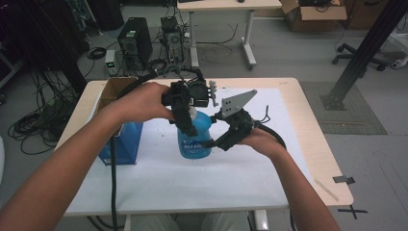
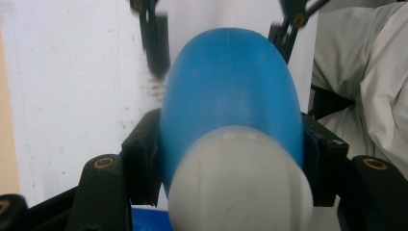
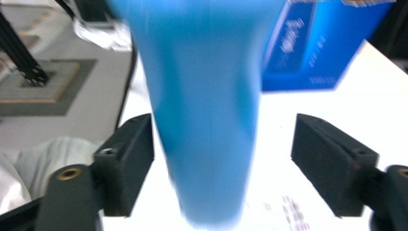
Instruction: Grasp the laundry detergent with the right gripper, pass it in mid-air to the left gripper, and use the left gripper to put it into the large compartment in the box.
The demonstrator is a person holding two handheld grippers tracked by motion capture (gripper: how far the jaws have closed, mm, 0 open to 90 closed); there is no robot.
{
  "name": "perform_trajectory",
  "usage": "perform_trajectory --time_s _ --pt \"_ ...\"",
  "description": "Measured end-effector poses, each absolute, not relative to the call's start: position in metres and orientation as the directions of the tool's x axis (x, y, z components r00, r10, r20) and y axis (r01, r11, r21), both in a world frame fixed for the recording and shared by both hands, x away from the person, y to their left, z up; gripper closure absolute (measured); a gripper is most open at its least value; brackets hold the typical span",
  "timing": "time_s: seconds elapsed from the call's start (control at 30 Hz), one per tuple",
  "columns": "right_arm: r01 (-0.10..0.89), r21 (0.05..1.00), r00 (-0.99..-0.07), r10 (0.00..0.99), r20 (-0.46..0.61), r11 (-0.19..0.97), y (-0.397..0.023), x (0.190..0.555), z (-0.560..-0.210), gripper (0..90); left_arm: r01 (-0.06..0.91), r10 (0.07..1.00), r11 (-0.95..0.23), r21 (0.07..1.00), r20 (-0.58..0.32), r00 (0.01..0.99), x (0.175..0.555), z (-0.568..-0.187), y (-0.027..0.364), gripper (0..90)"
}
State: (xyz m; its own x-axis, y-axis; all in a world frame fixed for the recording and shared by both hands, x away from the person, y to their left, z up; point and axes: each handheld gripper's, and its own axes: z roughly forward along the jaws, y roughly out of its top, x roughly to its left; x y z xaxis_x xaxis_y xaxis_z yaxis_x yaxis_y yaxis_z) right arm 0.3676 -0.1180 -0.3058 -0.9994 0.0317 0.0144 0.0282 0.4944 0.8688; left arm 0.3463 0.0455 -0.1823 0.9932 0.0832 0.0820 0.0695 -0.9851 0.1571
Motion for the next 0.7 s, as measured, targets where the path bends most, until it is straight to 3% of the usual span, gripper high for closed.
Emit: perform_trajectory --time_s 0.07,0.33,0.7 --pt "0.059 0.844 -0.997 0.078 0.02 0.533 -0.13 0.367 -0.306 14.4 0.083 0.098 -0.984 0.156 0.088 0.991 0.348 -0.18 0.048 37.8" --pt "0.111 0.798 -0.983 0.183 0.001 0.593 -0.162 0.363 -0.3 6.0 0.157 0.174 -0.977 0.141 0.118 0.978 0.353 -0.171 0.056 37.8" --pt "0.15 0.772 -0.964 0.265 -0.025 0.618 -0.192 0.358 -0.291 3.7 0.235 0.252 -0.963 0.131 0.138 0.958 0.363 -0.162 0.063 37.9"
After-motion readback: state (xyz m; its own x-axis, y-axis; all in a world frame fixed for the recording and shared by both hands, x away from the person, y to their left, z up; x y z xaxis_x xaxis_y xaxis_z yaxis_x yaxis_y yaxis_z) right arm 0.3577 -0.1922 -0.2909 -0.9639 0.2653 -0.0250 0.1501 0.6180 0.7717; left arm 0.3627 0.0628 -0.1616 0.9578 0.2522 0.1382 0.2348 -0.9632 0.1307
